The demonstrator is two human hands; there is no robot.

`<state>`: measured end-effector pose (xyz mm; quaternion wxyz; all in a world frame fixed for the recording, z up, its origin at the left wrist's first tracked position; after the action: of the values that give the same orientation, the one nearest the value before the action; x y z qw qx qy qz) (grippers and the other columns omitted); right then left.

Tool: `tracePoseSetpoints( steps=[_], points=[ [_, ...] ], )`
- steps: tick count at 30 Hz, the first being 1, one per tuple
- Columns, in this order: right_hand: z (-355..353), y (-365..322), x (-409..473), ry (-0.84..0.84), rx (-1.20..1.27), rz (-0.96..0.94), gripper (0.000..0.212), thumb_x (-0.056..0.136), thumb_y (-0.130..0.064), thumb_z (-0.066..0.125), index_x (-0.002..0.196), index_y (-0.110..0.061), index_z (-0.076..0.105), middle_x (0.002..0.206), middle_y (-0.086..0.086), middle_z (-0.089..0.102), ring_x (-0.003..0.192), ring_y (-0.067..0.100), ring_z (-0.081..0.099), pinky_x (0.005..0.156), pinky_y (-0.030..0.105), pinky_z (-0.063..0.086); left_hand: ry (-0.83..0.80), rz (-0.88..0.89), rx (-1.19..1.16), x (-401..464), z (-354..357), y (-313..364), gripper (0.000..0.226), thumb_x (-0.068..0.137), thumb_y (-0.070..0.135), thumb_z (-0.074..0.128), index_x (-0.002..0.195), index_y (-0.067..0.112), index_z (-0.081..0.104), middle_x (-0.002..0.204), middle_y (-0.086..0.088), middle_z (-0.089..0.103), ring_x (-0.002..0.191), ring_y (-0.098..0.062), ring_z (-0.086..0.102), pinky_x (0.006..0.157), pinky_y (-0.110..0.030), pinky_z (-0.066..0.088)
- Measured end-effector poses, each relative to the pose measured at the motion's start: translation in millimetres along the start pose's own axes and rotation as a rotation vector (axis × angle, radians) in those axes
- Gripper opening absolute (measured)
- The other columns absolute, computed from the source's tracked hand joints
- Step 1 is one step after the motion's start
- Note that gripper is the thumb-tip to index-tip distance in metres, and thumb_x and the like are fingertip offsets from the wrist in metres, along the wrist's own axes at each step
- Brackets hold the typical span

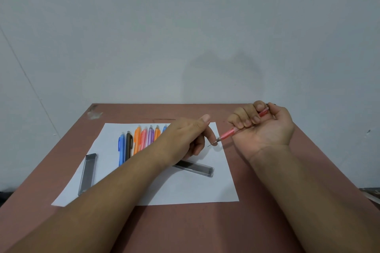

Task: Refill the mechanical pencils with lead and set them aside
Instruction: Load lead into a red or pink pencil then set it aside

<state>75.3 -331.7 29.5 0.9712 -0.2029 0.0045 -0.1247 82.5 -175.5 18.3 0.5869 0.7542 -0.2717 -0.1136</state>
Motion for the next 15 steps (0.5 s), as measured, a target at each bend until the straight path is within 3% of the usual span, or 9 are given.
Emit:
tracePoseSetpoints(
  steps=[7, 11, 15],
  points=[
    [-0.7, -1.5, -0.3, 0.009, -0.011, -0.006, 0.017, 0.075, -0.025, 0.042, 0.062, -0.015, 0.041, 0.053, -0.002, 0.022, 0.046, 0.015, 0.021, 0.047, 0.025, 0.025, -0.066, -0.007, -0.019, -2.5, -1.0, -2.6, 0.024, 0.082, 0.022, 0.058, 0.09, 0.009, 0.076, 0.053, -0.004, 0.048, 0.047, -0.016, 0.035, 0.047, -0.022, 0.029],
    [-2.7, -2.1, -0.2, 0.032, 0.001, -0.002, 0.017, 0.076, -0.024, 0.042, 0.061, -0.015, 0.042, 0.054, -0.002, 0.023, 0.047, 0.016, 0.021, 0.047, 0.025, 0.025, -0.124, 0.001, -0.057, -4.5, -0.3, -3.1, 0.025, 0.075, 0.007, 0.06, 0.095, 0.004, 0.075, 0.063, -0.017, 0.036, 0.051, -0.017, 0.032, 0.047, -0.022, 0.028],
    [-3.1, -2.9, -1.0, 0.041, -0.002, -0.005, 0.014, 0.072, -0.023, 0.044, 0.061, -0.016, 0.041, 0.055, -0.002, 0.022, 0.048, 0.016, 0.02, 0.049, 0.025, 0.023, -0.137, 0.016, -0.044, -5.5, 0.6, -0.6, 0.024, 0.078, 0.004, 0.06, 0.097, 0.005, 0.074, 0.064, -0.016, 0.036, 0.052, -0.017, 0.031, 0.048, -0.022, 0.029]
  ],
)
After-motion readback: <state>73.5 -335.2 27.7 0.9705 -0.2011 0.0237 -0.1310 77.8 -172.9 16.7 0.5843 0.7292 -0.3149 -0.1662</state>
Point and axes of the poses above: each hand's wrist, its own x-axis towards the middle knuckle, its own z-axis out of the palm, y = z × x, the point moved 7 cm from there along x, towards the middle knuckle
